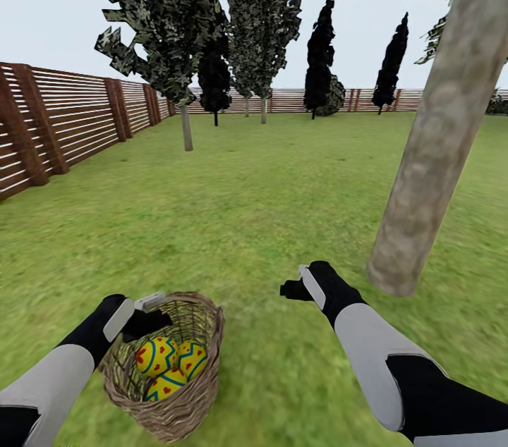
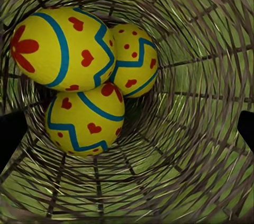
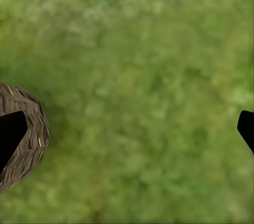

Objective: Take the three Easter eggs out of the wicker basket on the lawn in the garden, then place them on the lawn next to a single tree (choose any tree) so that all three eggs are next to the same tree and none are left in the basket.

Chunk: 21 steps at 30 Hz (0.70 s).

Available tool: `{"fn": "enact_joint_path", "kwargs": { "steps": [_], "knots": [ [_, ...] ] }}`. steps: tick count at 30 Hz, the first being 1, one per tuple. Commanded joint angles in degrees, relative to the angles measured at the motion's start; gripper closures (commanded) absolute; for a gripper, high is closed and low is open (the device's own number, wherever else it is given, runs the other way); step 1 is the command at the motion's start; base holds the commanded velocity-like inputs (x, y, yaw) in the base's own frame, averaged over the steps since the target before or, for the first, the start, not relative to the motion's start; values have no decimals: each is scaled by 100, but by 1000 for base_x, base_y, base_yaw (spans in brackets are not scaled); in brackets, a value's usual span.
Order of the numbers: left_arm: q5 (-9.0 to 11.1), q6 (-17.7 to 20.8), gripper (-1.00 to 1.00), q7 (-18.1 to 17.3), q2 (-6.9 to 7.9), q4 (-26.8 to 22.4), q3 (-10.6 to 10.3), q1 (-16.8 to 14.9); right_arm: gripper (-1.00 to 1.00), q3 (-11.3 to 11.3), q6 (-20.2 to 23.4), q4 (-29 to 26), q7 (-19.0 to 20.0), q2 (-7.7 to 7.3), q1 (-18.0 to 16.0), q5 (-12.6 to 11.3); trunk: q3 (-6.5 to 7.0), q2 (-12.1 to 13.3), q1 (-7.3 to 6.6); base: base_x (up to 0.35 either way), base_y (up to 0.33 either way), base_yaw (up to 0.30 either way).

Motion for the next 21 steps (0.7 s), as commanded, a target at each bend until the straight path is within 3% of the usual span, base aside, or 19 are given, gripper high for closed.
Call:
{"fn": "enact_joint_path", "kwargs": {
  "steps": [1,21],
  "knots": [
    [60,24,-100,47,5,-8,-41,-3,-100,-34,16,-9,-50,6,-2,-53,-6,-3,-1,0,0,35],
    [63,217,-100,-231,-103,6,-58,-11,-100,-34,16,-9,-50,8,-2,-53,-6,-3,-1,0,0,5]
  ]
}}
